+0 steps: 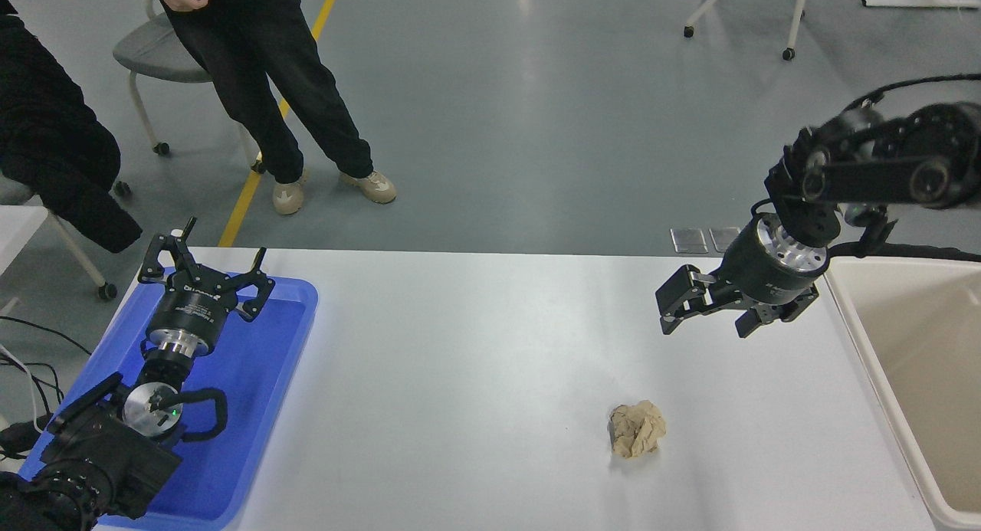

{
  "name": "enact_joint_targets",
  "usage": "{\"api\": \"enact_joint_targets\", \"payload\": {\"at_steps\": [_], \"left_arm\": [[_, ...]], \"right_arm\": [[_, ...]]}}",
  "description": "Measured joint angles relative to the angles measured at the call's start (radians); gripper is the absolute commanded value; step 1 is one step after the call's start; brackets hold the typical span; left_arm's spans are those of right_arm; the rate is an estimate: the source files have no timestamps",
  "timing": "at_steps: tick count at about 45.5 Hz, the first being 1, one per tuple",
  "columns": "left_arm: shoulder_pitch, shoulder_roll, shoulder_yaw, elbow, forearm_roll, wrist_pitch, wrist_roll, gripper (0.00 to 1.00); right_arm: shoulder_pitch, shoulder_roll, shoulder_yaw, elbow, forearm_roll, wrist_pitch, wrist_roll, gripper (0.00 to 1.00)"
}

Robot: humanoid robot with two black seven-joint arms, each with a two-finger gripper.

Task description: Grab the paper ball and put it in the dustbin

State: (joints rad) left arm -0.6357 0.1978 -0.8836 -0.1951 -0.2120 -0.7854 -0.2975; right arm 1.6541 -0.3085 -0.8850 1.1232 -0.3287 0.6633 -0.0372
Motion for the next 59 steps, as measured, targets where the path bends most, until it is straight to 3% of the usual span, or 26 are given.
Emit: {"api": "enact_joint_targets", "payload": {"at_steps": [32, 35, 42, 44, 45, 47, 59], "left_arm": [[-0.001, 0.000, 0.000, 0.000, 0.000, 0.000, 0.001, 1.00], [-0.001, 0.000, 0.000, 0.000, 0.000, 0.000, 0.001, 1.00], [-0.001, 0.000, 0.000, 0.000, 0.000, 0.000, 0.001, 1.00], [-0.001, 0.000, 0.000, 0.000, 0.000, 0.000, 0.001, 1.00], [-0.001, 0.000, 0.000, 0.000, 0.000, 0.000, 0.001, 1.00], [-0.001, 0.000, 0.000, 0.000, 0.000, 0.000, 0.001, 1.00], [-0.001, 0.000, 0.000, 0.000, 0.000, 0.000, 0.001, 1.00]], "right_arm": [[-0.451, 0.147, 0.206, -0.303, -0.187, -0.114, -0.011, 1.00], [-0.467, 0.153, 0.209, -0.317, -0.191, -0.125, -0.011, 0.90], [-0.494, 0.162, 0.215, -0.342, -0.199, -0.147, -0.013, 0.45], [-0.499, 0.164, 0.215, -0.347, -0.200, -0.151, -0.013, 0.41], [-0.501, 0.165, 0.216, -0.350, -0.200, -0.153, -0.013, 0.34], [-0.504, 0.166, 0.217, -0.354, -0.200, -0.157, -0.013, 0.00], [-0.495, 0.166, 0.216, -0.364, -0.203, -0.154, -0.007, 0.00]]}}
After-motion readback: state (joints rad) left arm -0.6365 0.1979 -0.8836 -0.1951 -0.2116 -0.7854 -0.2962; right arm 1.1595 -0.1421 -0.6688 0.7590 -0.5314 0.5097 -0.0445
